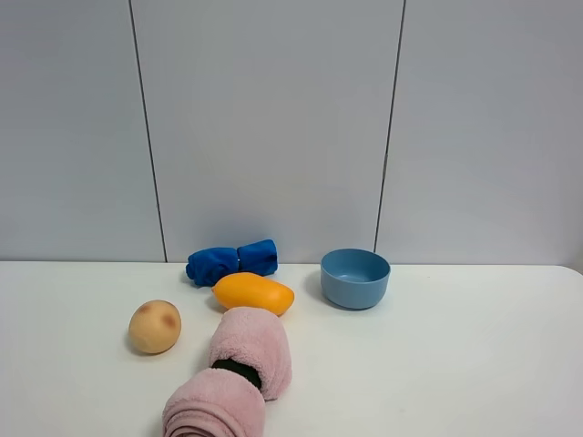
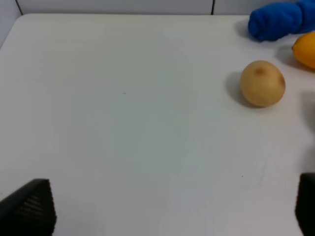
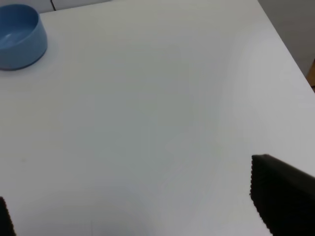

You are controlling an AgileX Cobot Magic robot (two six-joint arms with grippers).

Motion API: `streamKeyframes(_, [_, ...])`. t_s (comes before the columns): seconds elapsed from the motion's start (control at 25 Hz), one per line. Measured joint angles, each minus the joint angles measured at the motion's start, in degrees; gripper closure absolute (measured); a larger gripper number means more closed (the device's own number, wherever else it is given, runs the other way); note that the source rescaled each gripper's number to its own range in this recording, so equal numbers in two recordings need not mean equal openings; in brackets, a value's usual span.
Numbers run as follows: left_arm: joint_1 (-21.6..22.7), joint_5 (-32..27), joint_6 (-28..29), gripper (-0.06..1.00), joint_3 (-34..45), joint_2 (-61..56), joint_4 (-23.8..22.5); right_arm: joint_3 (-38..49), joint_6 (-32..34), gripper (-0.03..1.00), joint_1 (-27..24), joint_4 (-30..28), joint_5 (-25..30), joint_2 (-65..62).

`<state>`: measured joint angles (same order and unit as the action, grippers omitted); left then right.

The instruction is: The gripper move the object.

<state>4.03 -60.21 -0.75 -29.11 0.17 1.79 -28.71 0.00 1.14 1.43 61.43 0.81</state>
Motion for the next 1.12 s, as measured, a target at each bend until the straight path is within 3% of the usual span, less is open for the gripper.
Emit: streamKeyframes(1.12, [0.00, 0.00, 0.19, -0.06, 0.00, 0.00, 0.00, 0.00, 0.00, -0.03, 0.00, -0.03, 0.00, -0.94])
